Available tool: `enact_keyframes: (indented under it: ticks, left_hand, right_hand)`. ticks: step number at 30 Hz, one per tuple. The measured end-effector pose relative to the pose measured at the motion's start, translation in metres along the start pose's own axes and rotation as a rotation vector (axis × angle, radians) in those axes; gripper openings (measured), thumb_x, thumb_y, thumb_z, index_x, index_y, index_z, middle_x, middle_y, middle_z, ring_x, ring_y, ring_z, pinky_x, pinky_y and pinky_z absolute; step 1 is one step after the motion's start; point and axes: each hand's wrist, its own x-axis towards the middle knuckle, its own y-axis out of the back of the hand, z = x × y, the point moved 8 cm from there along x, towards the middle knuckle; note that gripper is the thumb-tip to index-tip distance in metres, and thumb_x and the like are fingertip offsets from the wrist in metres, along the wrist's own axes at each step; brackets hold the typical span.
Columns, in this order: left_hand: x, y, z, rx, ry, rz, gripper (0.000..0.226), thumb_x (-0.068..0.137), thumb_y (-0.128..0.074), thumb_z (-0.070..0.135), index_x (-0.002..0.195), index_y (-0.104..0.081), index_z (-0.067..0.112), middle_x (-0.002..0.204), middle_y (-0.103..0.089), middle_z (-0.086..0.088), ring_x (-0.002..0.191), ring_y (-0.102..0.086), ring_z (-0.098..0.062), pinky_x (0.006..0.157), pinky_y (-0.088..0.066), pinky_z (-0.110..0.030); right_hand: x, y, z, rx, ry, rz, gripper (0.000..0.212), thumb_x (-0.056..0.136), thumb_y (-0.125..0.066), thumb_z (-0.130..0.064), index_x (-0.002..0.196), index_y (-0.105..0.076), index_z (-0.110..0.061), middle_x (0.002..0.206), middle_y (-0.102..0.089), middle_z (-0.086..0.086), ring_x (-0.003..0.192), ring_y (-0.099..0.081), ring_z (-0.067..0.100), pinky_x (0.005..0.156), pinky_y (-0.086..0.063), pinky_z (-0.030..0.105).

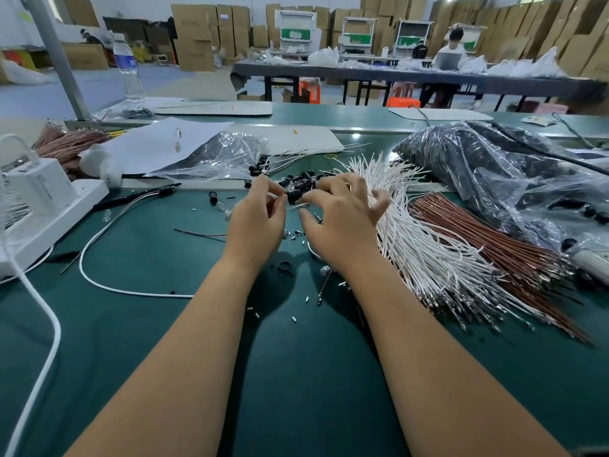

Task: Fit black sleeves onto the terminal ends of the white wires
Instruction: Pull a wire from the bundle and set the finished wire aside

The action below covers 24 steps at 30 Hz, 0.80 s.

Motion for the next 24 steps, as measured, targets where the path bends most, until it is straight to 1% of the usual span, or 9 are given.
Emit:
enact_keyframes:
  ticks: [3,6,9,12,14,15,18,21,24]
  left_hand:
    - [0.000,0.000,-0.001,0.015,0.013,0.001,0.005,0.096,-0.052,0.016,0.094,-0.050,0.012,0.063,-0.057,0.002,0.052,-0.047,-0.015,0.057,-0.040,-0.034]
    - [0.001,0.005,-0.010,0.026,0.074,0.022,0.004,0.098,-0.049,0.015,0.095,-0.048,0.012,0.064,-0.055,-0.003,0.051,-0.042,-0.019,0.056,-0.038,-0.036]
    - [0.001,0.004,-0.014,0.019,0.098,0.012,0.004,0.099,-0.047,0.013,0.095,-0.046,0.011,0.062,-0.051,-0.003,0.048,-0.037,-0.017,0.052,-0.033,-0.033]
    - [0.002,0.003,-0.012,0.000,0.080,-0.002,0.008,0.098,-0.049,0.011,0.092,-0.045,0.014,0.061,-0.049,0.001,0.046,-0.037,-0.008,0.049,-0.032,-0.028]
    - [0.002,0.002,-0.010,-0.022,0.061,-0.008,0.009,0.098,-0.050,0.012,0.090,-0.046,0.015,0.060,-0.051,0.000,0.045,-0.038,-0.007,0.048,-0.031,-0.022]
    - [0.001,0.001,-0.008,-0.023,0.047,-0.017,0.009,0.097,-0.050,0.012,0.090,-0.046,0.015,0.059,-0.051,0.000,0.045,-0.039,-0.006,0.047,-0.030,-0.021]
    - [0.000,-0.002,-0.002,-0.009,0.018,-0.023,0.007,0.096,-0.051,0.013,0.091,-0.048,0.014,0.059,-0.054,0.000,0.049,-0.044,-0.007,0.049,-0.032,-0.022]
    - [0.000,0.003,-0.003,-0.047,0.039,0.043,0.005,0.095,-0.053,0.013,0.091,-0.050,0.015,0.065,-0.061,-0.004,0.054,-0.050,-0.012,0.053,-0.037,-0.022]
    - [0.000,0.005,-0.009,-0.082,0.109,0.070,0.003,0.095,-0.053,0.018,0.092,-0.052,0.018,0.066,-0.063,-0.002,0.059,-0.055,-0.017,0.056,-0.039,-0.022]
  right_hand:
    - [0.000,0.005,-0.002,0.018,0.038,0.058,0.014,0.091,-0.060,-0.039,0.092,-0.072,-0.034,0.101,-0.065,-0.018,0.113,-0.045,0.012,0.095,-0.010,0.038]
    - [-0.001,0.019,0.017,-0.026,-0.145,0.189,0.013,0.091,-0.061,-0.035,0.087,-0.072,-0.028,0.089,-0.069,-0.013,0.101,-0.054,0.015,0.098,-0.011,0.036]
    - [-0.003,0.023,0.028,-0.083,-0.255,0.221,0.015,0.092,-0.060,-0.031,0.085,-0.070,-0.023,0.088,-0.069,-0.008,0.100,-0.056,0.018,0.102,-0.012,0.039]
    - [-0.001,0.016,0.020,-0.070,-0.168,0.165,0.013,0.092,-0.058,-0.024,0.097,-0.070,-0.022,0.100,-0.069,-0.007,0.107,-0.054,0.016,0.102,-0.009,0.036]
    - [0.000,0.009,0.007,-0.028,-0.059,0.092,0.021,0.092,-0.056,-0.026,0.109,-0.068,-0.028,0.111,-0.067,-0.011,0.112,-0.052,0.012,0.100,-0.009,0.033]
    - [0.000,0.006,0.000,-0.027,-0.002,0.062,0.022,0.093,-0.054,-0.029,0.111,-0.067,-0.030,0.111,-0.066,-0.013,0.111,-0.053,0.011,0.098,-0.011,0.033]
    - [-0.001,-0.003,-0.013,-0.020,0.097,-0.041,0.022,0.096,-0.049,-0.037,0.102,-0.068,-0.027,0.097,-0.070,-0.009,0.091,-0.061,0.014,0.089,-0.023,0.033]
    - [-0.003,-0.011,-0.015,0.125,0.091,-0.174,0.021,0.095,-0.053,-0.037,0.102,-0.068,-0.024,0.090,-0.072,-0.002,0.083,-0.065,0.022,0.076,-0.046,0.031]
    - [-0.003,-0.008,-0.019,0.159,0.100,-0.134,0.019,0.097,-0.050,-0.033,0.105,-0.066,-0.026,0.086,-0.072,0.000,0.081,-0.064,0.027,0.066,-0.050,0.034]
